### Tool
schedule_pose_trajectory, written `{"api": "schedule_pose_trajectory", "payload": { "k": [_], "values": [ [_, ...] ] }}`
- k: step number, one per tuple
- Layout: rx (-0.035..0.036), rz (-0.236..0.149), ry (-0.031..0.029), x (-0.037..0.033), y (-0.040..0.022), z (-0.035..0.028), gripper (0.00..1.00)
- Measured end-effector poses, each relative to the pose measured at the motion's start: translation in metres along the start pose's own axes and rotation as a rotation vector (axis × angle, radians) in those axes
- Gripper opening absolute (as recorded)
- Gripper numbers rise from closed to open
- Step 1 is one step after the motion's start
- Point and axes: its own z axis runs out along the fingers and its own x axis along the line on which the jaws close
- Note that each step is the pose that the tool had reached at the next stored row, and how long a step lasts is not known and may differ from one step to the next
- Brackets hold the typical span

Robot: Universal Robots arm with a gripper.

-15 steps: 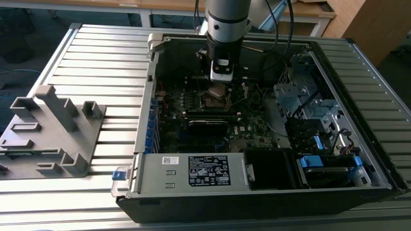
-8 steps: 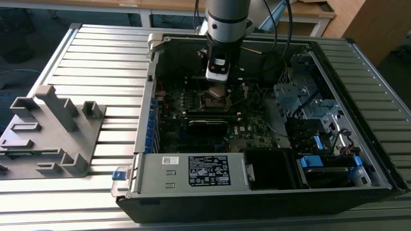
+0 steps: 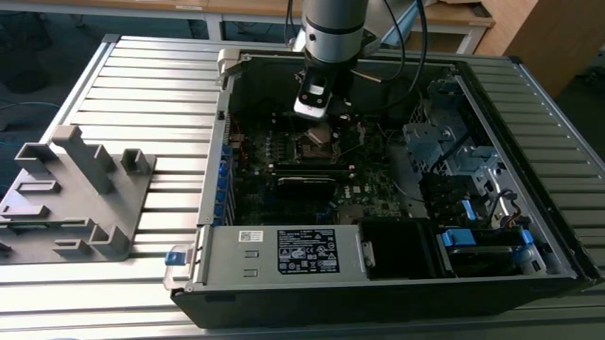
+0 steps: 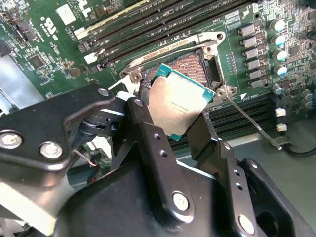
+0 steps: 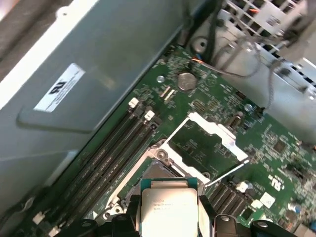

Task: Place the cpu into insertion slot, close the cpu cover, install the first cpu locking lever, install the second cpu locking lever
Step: 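Place the cpu into insertion slot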

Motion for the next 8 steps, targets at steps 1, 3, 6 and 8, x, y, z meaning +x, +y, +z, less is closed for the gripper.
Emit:
{"api": "schedule_pose_trajectory", "payload": {
  "k": [1,3,6,8],
  "values": [
    [0.0001,0.0,-0.0001,0.0,0.0,0.0,0.54],
    [0.0,0.0,-0.0002,0.0,0.0,0.0,0.54],
    [-0.0001,0.001,-0.0002,0.0,0.0,0.0,0.54],
    [-0.0001,0.023,-0.002,0.0001,0.0,0.0002,0.54]
  ]
}}
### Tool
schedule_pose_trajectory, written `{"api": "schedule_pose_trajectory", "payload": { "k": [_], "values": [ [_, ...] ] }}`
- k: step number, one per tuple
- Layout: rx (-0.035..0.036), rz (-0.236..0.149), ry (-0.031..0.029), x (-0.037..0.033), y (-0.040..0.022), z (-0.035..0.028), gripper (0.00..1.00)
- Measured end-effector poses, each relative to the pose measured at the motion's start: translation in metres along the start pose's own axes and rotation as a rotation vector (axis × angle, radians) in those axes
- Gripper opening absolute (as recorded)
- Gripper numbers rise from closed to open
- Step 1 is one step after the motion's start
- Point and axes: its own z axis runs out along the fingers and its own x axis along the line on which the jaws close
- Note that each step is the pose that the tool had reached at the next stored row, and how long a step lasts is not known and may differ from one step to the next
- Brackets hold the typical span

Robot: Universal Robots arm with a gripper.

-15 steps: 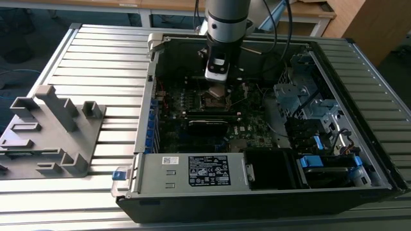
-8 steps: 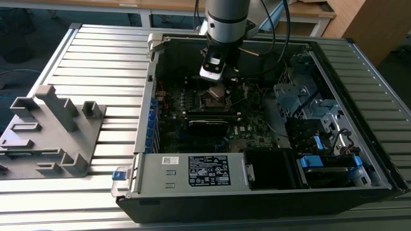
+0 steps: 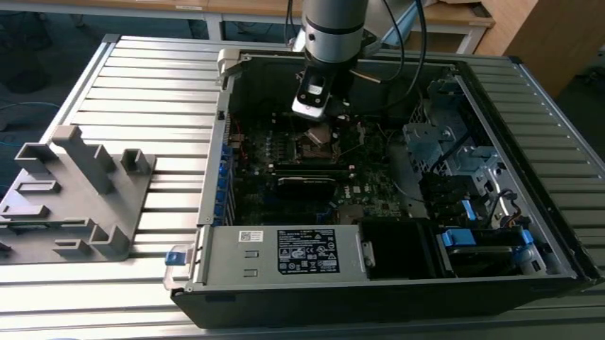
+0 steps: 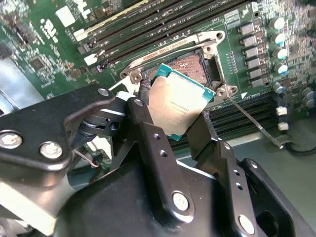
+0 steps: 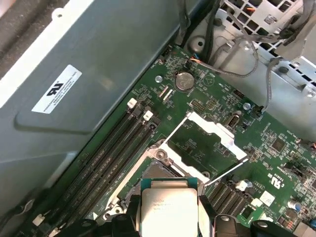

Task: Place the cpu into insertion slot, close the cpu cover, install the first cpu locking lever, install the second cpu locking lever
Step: 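Place the cpu into insertion slot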

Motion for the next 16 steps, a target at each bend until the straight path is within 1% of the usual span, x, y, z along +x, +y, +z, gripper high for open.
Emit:
{"api": "schedule_pose_trajectory", "payload": {
  "k": [16],
  "values": [
    [0.0023,0.291,-0.0243,-0.0001,-0.0001,0.0011,0.54]
  ]
}}
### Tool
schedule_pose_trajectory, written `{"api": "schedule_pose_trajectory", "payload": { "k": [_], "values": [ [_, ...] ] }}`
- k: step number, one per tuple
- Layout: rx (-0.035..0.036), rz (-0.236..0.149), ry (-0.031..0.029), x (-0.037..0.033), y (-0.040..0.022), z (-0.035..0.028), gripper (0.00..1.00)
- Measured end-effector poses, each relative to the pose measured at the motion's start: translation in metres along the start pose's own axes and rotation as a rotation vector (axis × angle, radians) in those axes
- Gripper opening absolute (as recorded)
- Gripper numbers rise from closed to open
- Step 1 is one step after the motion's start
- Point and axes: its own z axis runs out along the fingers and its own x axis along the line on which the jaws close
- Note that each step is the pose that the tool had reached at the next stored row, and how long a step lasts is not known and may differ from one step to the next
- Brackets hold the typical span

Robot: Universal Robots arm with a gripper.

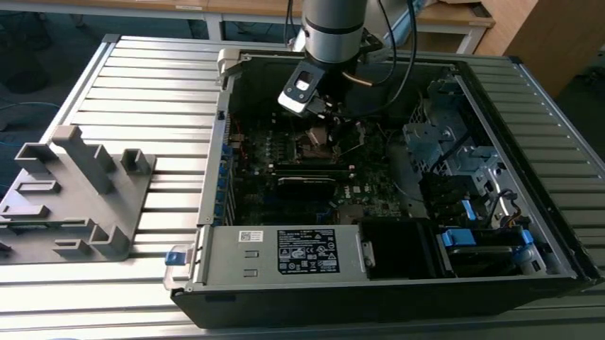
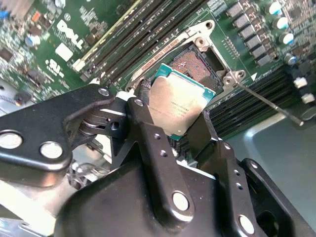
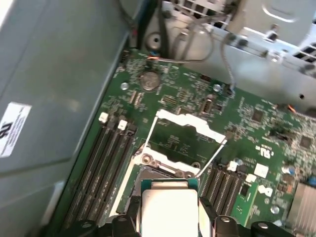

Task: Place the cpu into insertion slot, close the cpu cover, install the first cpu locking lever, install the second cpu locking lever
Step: 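Place the cpu into insertion slot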

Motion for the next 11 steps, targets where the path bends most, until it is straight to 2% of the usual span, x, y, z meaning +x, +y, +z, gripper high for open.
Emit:
{"api": "schedule_pose_trajectory", "payload": {
  "k": [4,11],
  "values": [
    [0.0006,0.07,-0.0059,0.0,0.0,0.0001,0.54],
    [0.0006,0.087,-0.0073,0.0,0.0,0.0002,0.54]
  ]
}}
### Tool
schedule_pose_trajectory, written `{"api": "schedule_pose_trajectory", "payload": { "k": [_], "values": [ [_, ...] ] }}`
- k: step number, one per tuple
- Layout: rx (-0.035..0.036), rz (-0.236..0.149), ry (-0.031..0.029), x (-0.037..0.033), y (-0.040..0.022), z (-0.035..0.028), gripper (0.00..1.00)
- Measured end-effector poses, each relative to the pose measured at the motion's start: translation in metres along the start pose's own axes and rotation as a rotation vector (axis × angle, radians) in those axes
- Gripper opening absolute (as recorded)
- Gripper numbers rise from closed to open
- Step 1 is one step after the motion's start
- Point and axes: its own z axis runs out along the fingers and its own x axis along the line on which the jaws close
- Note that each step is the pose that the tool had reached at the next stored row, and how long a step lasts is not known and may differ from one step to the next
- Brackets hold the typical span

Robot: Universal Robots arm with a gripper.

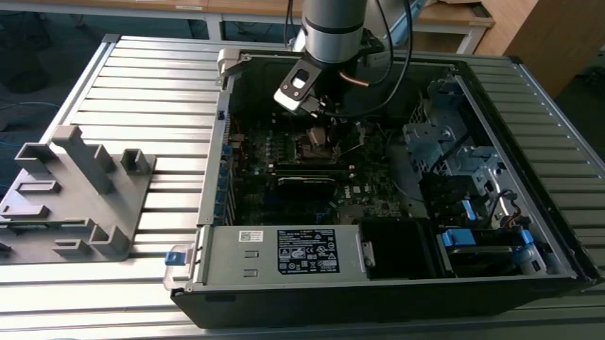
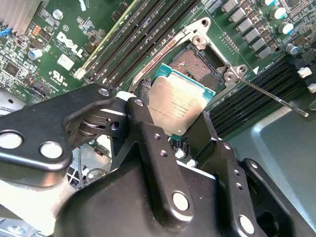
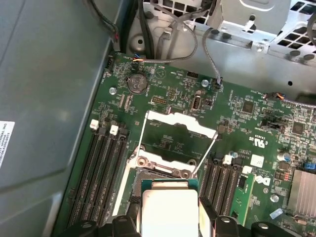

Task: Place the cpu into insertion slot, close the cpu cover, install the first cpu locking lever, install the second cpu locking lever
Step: 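Place the cpu into insertion slot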

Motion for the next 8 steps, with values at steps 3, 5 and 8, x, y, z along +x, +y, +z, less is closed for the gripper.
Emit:
{"api": "schedule_pose_trajectory", "payload": {
  "k": [3,5,8],
  "values": [
    [0.0003,0.042,-0.0034,0.0,0.0,0.0001,0.54],
    [0.0006,0.079,-0.0065,0.0,0.0,0.0001,0.54],
    [0.0011,0.133,-0.011,0.0,0.0,0.0002,0.54]
  ]
}}
